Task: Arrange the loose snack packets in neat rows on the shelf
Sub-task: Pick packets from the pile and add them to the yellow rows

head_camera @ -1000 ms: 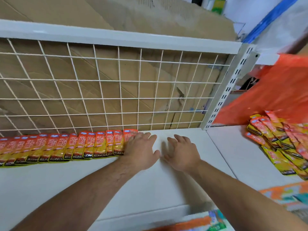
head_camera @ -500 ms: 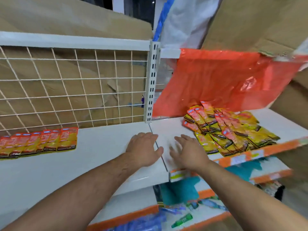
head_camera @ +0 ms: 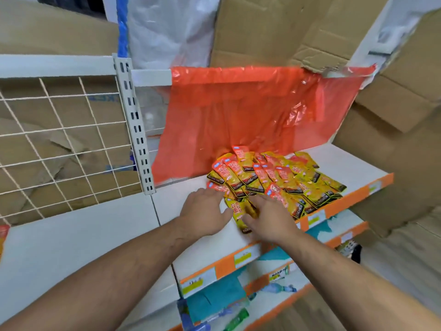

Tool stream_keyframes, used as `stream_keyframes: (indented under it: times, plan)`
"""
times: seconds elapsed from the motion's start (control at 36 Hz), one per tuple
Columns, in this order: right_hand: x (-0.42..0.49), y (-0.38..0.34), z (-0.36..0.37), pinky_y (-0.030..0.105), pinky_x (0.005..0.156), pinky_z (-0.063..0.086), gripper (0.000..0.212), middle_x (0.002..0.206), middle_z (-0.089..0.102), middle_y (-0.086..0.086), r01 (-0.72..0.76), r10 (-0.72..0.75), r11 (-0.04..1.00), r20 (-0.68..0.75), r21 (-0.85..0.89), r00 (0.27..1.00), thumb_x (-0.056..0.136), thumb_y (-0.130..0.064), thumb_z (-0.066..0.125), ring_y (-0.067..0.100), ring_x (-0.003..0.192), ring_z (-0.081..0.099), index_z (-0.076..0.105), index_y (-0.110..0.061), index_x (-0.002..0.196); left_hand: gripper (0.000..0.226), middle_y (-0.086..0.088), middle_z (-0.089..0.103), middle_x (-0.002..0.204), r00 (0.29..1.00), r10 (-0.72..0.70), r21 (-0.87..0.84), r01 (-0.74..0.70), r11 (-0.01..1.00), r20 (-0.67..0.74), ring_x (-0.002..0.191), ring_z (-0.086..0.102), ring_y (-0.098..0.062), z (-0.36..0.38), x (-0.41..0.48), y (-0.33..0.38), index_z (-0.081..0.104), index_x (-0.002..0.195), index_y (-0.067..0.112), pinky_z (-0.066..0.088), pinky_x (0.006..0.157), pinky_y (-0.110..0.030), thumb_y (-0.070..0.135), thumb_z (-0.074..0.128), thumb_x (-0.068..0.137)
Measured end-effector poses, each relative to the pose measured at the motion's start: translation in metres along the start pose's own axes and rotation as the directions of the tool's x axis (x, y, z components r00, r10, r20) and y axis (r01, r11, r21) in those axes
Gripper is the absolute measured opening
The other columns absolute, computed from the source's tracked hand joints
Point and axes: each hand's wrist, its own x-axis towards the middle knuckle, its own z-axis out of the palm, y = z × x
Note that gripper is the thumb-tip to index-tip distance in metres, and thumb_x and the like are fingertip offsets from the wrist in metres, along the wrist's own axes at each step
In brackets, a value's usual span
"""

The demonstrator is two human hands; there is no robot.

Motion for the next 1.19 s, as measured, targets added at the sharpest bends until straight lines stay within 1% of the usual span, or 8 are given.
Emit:
stream_keyframes:
  times: [0.19, 0.33, 0.44, 0.5, 0.72, 0.92, 1.08, 1.19]
  plan:
    - [0.049, 0.020, -0.010, 0.039, 0.103, 0.045, 0.071, 0.136, 0.057, -0.001, -0.036, 0.036, 0.999, -0.021, -0.006, 0.999, 0.080, -0.062, 0.051, 0.027, 0.127, 0.051, 0.055, -0.022, 0.138, 0.046, -0.002, 0.065, 0.112, 0.999, 0.017, -0.037, -0.018, 0.999, -0.043, 0.108, 0.054, -0.025, 0.006, 0.068, 0.003, 0.060, 0.113, 0.021, 0.043, 0.088, -0.033, 0.056, 0.044, 0.089]
    - [0.087, 0.028, -0.016, 0.032, 0.090, 0.050, 0.051, 0.116, 0.069, 0.005, -0.017, 0.024, 0.997, -0.089, 0.078, 0.996, 0.086, -0.045, 0.063, 0.026, 0.109, 0.062, 0.063, -0.017, 0.129, 0.044, -0.007, 0.065, 0.104, 0.996, -0.039, 0.011, 0.040, 0.999, -0.075, 0.101, 0.057, -0.029, 0.008, 0.100, 0.003, 0.061, 0.102, 0.015, 0.046, 0.080, -0.035, 0.054, 0.046, 0.089]
    - [0.116, 0.034, -0.017, 0.033, 0.068, 0.045, 0.020, 0.089, 0.071, 0.005, 0.013, 0.004, 0.996, -0.187, 0.091, 0.982, 0.087, -0.036, 0.063, 0.028, 0.089, 0.065, 0.071, -0.018, 0.091, 0.044, -0.010, 0.065, 0.104, 0.991, -0.107, 0.010, 0.109, 0.994, -0.083, 0.098, 0.060, -0.031, 0.011, 0.123, 0.007, 0.061, 0.098, 0.012, 0.048, 0.079, -0.037, 0.054, 0.048, 0.089]
    - [0.131, 0.038, -0.017, 0.036, 0.064, 0.046, 0.020, 0.084, 0.070, 0.006, 0.015, 0.010, 0.993, -0.205, 0.116, 0.979, 0.087, -0.033, 0.062, 0.031, 0.087, 0.064, 0.069, -0.015, 0.083, 0.047, -0.010, 0.065, 0.104, 0.984, -0.149, 0.018, 0.151, 0.988, -0.097, 0.098, 0.061, -0.031, 0.014, 0.134, 0.010, 0.061, 0.098, 0.012, 0.049, 0.078, -0.037, 0.057, 0.048, 0.088]
    - [0.198, 0.059, -0.025, 0.035, 0.068, 0.043, 0.028, 0.094, 0.070, 0.008, 0.066, -0.046, 0.987, -0.136, 0.149, 0.990, 0.088, -0.046, 0.062, 0.033, 0.093, 0.064, 0.061, -0.018, 0.092, 0.088, -0.001, 0.066, 0.109, 0.936, -0.352, -0.017, 0.351, 0.936, -0.033, 0.098, 0.064, -0.024, 0.025, 0.165, 0.023, 0.060, 0.115, 0.025, 0.049, 0.074, -0.033, 0.091, 0.042, 0.061]
    - [0.236, 0.069, -0.023, 0.035, 0.081, 0.049, 0.060, 0.113, 0.067, 0.007, 0.116, -0.121, 0.981, 0.020, 0.157, 0.992, 0.075, -0.061, 0.070, 0.030, 0.106, 0.062, 0.060, -0.021, 0.119, 0.069, -0.007, 0.067, 0.109, 0.795, -0.604, -0.226, 0.600, 0.767, 0.059, 0.099, 0.065, -0.027, 0.019, 0.174, 0.045, 0.056, 0.106, 0.013, 0.046, 0.070, -0.030, 0.062, 0.080, 0.064]
    - [0.247, 0.071, -0.027, 0.033, 0.079, 0.047, 0.065, 0.116, 0.065, 0.004, 0.174, -0.182, 0.962, 0.019, 0.212, 0.983, 0.068, -0.054, 0.080, 0.028, 0.106, 0.062, 0.056, -0.020, 0.118, 0.049, -0.004, 0.069, 0.101, 0.707, -0.701, -0.404, 0.670, 0.622, 0.093, 0.091, 0.066, -0.026, 0.016, 0.172, 0.056, 0.052, 0.090, 0.020, 0.047, 0.068, -0.028, 0.044, 0.086, 0.064]
    - [0.248, 0.068, -0.029, 0.037, 0.085, 0.048, 0.069, 0.117, 0.064, 0.008, 0.219, -0.226, 0.946, 0.000, 0.241, 0.974, 0.068, -0.041, 0.085, 0.031, 0.109, 0.060, 0.054, -0.013, 0.122, 0.045, -0.002, 0.071, 0.094, 0.639, -0.762, -0.520, 0.688, 0.506, 0.104, 0.080, 0.067, -0.022, 0.016, 0.168, 0.057, 0.061, 0.097, 0.016, 0.049, 0.061, -0.026, 0.035, 0.081, 0.061]
